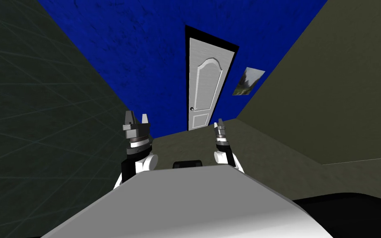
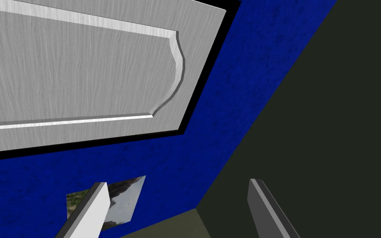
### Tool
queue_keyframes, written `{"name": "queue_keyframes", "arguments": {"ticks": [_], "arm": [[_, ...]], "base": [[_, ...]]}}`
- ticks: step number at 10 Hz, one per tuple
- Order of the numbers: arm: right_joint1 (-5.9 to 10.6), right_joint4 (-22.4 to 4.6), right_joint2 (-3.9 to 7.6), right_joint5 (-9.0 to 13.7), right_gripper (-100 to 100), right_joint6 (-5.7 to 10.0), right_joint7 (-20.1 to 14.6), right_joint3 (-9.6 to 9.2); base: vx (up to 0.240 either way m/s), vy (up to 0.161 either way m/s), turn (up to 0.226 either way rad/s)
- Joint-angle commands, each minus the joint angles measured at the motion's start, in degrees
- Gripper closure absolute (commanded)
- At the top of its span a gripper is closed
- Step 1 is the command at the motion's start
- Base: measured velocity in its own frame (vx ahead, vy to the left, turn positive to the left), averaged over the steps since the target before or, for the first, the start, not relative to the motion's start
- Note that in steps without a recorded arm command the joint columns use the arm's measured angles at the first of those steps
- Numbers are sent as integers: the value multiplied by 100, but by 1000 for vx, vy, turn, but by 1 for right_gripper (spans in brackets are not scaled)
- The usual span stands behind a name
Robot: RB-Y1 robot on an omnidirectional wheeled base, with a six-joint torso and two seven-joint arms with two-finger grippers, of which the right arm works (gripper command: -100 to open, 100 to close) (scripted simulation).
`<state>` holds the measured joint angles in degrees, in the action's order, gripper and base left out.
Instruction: Pull the door open
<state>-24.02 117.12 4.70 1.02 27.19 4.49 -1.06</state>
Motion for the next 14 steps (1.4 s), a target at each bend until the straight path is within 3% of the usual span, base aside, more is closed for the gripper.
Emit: {"name": "queue_keyframes", "arguments": {"ticks": [1,14], "arm": [[63,-168,32,-24,-100,35,-57,0],[881,-1994,324,-263,-100,371,-570,36]], "base": [[82,0,27],[98,-2,30]]}}
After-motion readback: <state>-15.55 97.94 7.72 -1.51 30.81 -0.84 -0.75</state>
